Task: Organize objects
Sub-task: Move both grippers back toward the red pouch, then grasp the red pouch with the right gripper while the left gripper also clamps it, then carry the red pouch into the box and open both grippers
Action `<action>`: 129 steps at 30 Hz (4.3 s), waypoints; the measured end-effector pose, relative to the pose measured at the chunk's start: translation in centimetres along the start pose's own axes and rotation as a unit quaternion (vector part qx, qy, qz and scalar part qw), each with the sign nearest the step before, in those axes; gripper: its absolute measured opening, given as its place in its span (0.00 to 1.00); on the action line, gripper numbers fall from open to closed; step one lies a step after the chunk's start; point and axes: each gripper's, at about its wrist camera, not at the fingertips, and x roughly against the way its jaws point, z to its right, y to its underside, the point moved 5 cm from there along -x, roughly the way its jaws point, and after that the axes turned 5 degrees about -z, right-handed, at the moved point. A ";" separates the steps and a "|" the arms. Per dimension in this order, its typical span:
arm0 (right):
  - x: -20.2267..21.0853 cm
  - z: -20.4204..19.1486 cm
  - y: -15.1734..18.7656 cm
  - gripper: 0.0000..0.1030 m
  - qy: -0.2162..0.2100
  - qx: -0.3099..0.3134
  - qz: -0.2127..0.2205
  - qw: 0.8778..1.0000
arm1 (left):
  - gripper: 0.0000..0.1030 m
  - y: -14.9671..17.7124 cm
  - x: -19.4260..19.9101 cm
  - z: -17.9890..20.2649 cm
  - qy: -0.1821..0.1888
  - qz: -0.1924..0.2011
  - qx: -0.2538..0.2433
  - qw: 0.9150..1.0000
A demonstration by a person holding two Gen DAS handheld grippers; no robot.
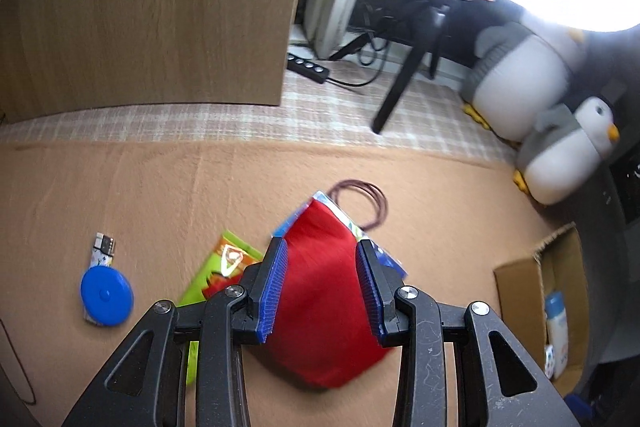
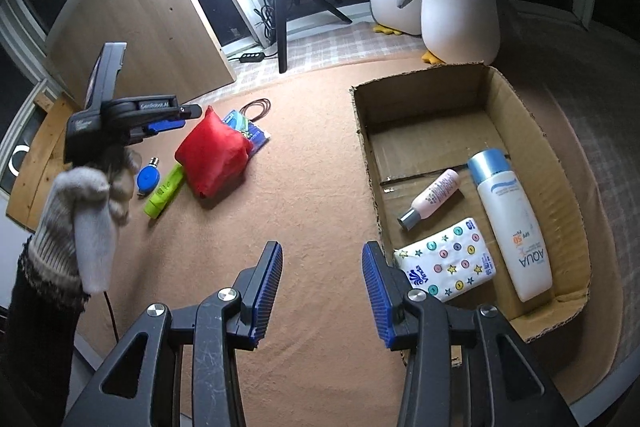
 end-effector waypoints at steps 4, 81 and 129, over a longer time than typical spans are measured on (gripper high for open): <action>0.0 0.4 0.3 0.37 0.004 -0.007 -0.003 1.000 | 0.38 -0.9 -1.7 -0.9 0.000 -0.012 0.012 1.000; -13.2 -12.4 1.8 0.54 -0.097 0.107 -0.166 0.976 | 0.70 22.0 2.3 -0.7 0.165 -0.082 -0.036 0.982; -0.5 7.3 -7.5 0.51 -0.016 -0.021 -0.007 1.000 | 0.69 11.2 1.3 26.7 0.197 -0.033 -0.216 0.956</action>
